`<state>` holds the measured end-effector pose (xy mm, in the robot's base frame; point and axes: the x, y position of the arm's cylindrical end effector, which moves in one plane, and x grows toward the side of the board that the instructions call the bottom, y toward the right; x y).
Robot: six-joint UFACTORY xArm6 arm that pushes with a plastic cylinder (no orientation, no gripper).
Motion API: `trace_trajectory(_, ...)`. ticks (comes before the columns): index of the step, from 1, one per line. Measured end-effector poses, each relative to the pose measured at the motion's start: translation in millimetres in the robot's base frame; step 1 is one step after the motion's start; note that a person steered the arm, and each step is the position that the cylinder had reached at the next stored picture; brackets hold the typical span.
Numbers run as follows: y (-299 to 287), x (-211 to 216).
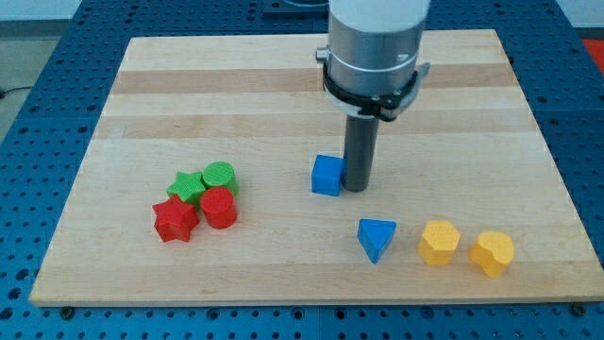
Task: Push green circle using blue cube
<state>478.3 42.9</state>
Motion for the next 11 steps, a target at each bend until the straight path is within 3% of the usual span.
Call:
trace_trajectory(3, -57.9, -12.3)
trace_trajectory(7, -132.7, 16.4)
trace_trajectory(9, -173.1, -17.5)
trace_trajectory(11, -162.0, -50.4)
